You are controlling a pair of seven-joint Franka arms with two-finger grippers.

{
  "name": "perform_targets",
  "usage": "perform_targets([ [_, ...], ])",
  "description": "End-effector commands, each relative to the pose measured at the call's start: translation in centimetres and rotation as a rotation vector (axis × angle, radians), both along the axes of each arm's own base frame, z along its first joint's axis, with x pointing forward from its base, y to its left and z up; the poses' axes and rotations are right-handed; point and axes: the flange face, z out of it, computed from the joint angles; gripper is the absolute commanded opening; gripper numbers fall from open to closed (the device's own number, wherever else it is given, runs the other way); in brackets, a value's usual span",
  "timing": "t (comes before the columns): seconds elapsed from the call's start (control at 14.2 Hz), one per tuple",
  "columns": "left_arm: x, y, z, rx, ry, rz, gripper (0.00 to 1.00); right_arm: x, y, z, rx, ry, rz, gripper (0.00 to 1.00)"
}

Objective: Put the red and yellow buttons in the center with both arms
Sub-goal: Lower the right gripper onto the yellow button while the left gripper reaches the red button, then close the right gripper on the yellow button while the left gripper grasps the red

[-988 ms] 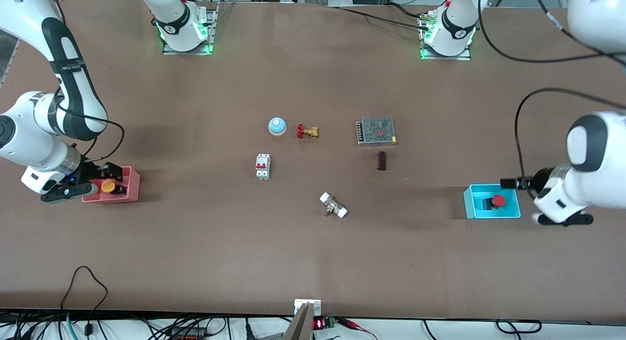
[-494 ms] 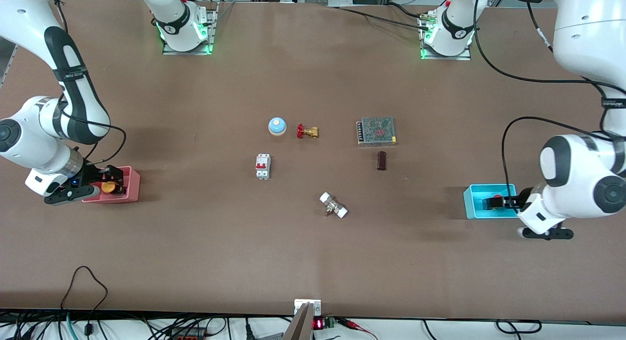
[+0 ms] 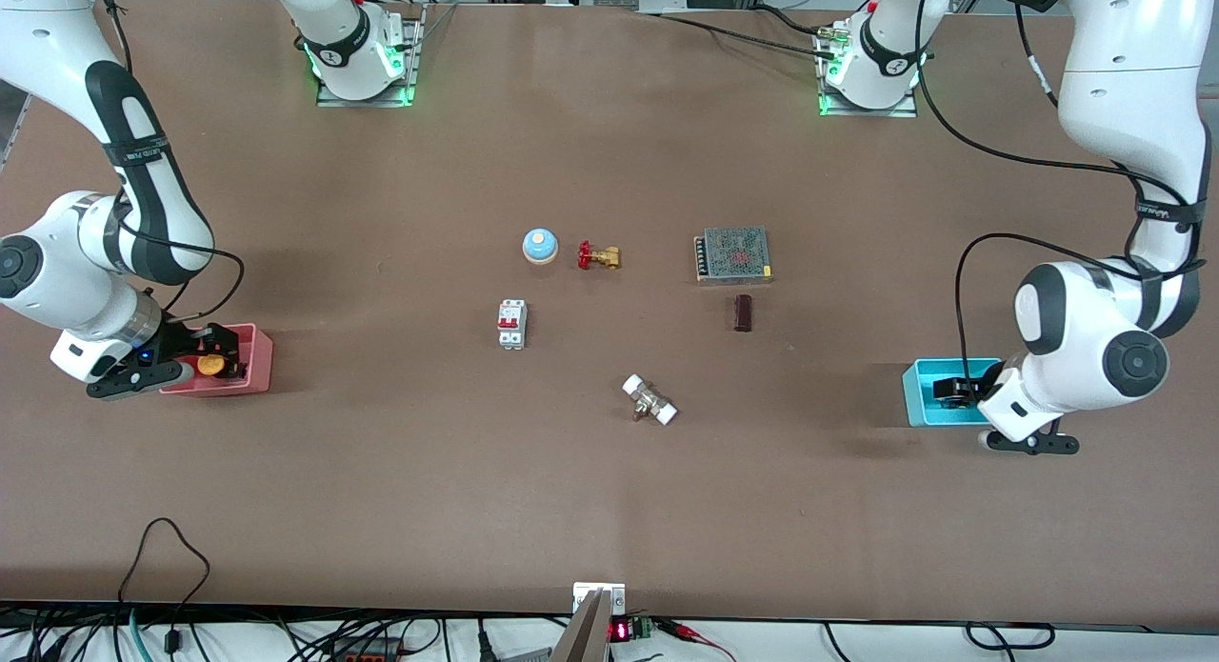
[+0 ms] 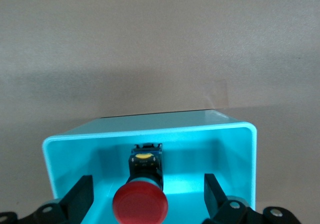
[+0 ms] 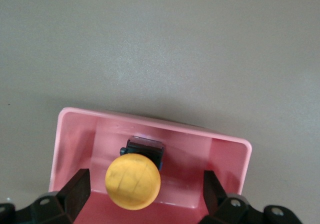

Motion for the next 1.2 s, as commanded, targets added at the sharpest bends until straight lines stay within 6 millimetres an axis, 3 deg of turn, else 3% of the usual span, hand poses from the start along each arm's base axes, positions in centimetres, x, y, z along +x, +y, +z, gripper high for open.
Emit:
perform_targets([
  [0.0,-1.1,0.8,-0.5,0.008,-0.027,-0.029,0.93,0.1,0.1,-0.4,0.011,-0.011,0.001,1.00],
  [0.14,-1.2,0.8,-0.6,0.007,-0.024,-0.029,0.85,0.1,0.1,-0.5,0.011,-0.009,0.001,0.91],
  [0.35,-1.1,0.8,-0.4,0.007,-0.024,-0.028,0.54,0.1,0.1,-0.7,0.012,-0.006,-0.001,0.73],
  [0.56,-0.9,0.9,-0.1,0.006,-0.029,-0.023,0.31,0.1,0.3,-0.7,0.013,-0.005,0.001,0.55],
  [0.78,-0.5,0.9,1.4,0.010,-0.053,-0.024,0.26,0.2,0.6,-0.7,0.014,-0.003,0.006,0.37],
  [0.99,-0.4,1.0,4.9,0.011,-0.064,-0.020,0.26,0.1,0.6,-0.8,0.015,0.000,0.006,0.17],
  [1.13,-0.8,0.5,8.1,0.009,-0.052,-0.020,0.26,0.2,0.5,-0.2,0.013,-0.006,0.007,0.14],
])
